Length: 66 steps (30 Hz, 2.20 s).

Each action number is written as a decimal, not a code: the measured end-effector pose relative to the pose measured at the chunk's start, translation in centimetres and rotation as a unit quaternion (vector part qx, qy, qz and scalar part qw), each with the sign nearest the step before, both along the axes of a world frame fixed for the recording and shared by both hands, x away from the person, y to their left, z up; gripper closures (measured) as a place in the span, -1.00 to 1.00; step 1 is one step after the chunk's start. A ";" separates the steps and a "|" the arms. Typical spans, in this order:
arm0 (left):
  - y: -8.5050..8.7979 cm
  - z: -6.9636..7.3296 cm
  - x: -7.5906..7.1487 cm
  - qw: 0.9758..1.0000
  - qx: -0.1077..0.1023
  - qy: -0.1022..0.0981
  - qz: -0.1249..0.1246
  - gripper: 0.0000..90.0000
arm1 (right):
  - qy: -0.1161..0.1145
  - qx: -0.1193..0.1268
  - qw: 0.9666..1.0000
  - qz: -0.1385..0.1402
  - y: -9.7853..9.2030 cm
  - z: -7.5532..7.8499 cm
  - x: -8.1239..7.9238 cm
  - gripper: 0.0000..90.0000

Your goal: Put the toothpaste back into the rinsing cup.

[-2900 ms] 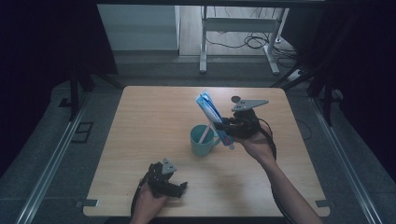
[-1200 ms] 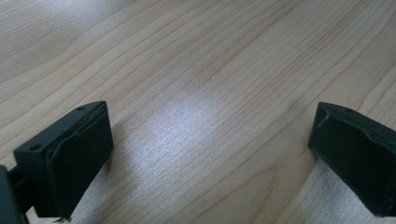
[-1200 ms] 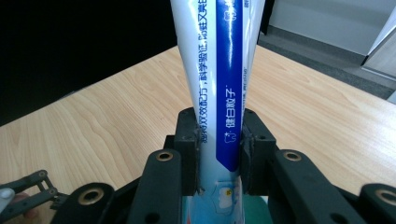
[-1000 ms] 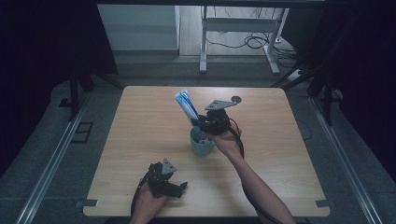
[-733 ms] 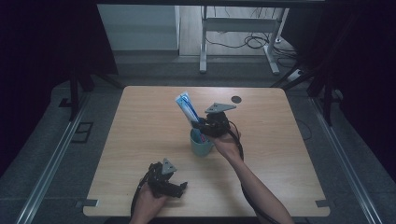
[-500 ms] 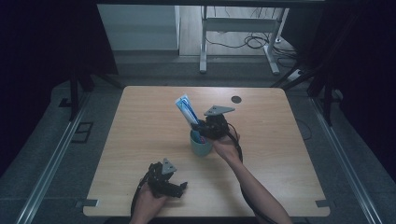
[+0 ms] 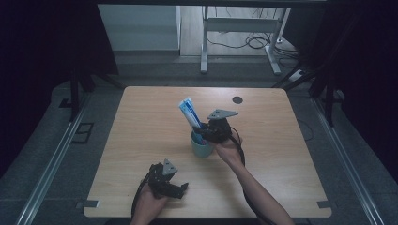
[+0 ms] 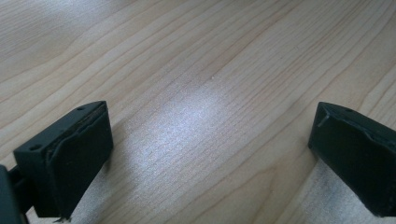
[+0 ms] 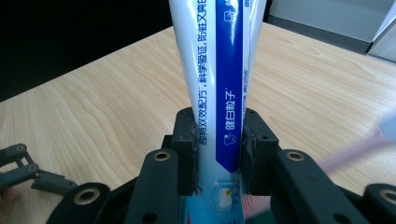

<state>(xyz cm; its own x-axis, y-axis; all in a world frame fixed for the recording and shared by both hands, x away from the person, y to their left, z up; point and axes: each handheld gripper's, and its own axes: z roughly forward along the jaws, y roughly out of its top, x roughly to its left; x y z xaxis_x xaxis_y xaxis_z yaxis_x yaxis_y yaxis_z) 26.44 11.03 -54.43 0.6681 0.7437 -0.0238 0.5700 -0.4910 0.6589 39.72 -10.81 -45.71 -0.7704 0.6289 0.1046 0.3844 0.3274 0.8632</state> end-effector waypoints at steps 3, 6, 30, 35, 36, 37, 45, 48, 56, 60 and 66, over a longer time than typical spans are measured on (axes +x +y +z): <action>0.0 0.0 0.0 1.000 0.000 0.000 0.000 -1.00 | 0.004 -0.002 1.000 0.003 -0.3 -0.3 -0.1 0.56; 0.0 0.0 0.0 1.000 0.000 0.000 0.000 -1.00 | 0.007 -0.002 1.000 0.004 -0.4 -0.5 -0.2 0.55; 0.0 0.0 0.0 1.000 0.000 0.000 0.000 -1.00 | 0.024 -0.004 1.000 0.019 -1.0 -1.1 -0.9 0.35; 0.0 0.0 0.0 1.000 0.001 -0.001 -0.002 -1.00 | 0.014 -0.017 1.000 0.023 -0.9 -1.0 -1.0 0.19; 0.0 0.0 0.0 1.000 0.001 -0.001 -0.001 -1.00 | 0.014 -0.017 1.000 0.023 -0.9 -1.0 -1.0 0.19; 0.0 0.0 0.0 1.000 0.002 -0.001 -0.002 -1.00 | 0.011 -0.020 0.999 0.023 -0.9 -1.0 -1.1 0.17; 0.0 0.0 0.0 1.000 0.002 -0.001 -0.002 -1.00 | 0.002 -0.029 0.999 0.030 -0.8 -0.6 -1.4 0.02; 0.0 0.0 0.0 1.000 0.001 -0.001 -0.001 -1.00 | -0.002 -0.031 0.999 0.031 -0.8 -0.4 -1.5 -0.05; 0.0 0.0 0.0 1.000 0.001 -0.001 -0.001 -1.00 | -0.002 -0.030 0.999 0.032 -1.1 0.2 -1.9 -0.23; 0.0 0.0 0.0 1.000 0.002 -0.001 -0.002 -1.00 | -0.006 -0.033 0.999 0.035 -1.2 0.4 -2.1 -0.28; 0.0 0.0 0.0 1.000 0.002 -0.002 -0.002 -1.00 | -0.010 -0.039 0.998 0.039 -1.4 0.7 -2.4 -0.35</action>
<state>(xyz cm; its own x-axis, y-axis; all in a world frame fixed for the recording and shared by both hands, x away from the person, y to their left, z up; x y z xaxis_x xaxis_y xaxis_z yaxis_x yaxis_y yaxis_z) 26.48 11.06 -54.42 0.6718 0.7406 -0.0181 0.5653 -0.4966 0.6587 37.33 -12.17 -45.01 -0.8191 0.5722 0.0414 0.3371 0.4216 0.8418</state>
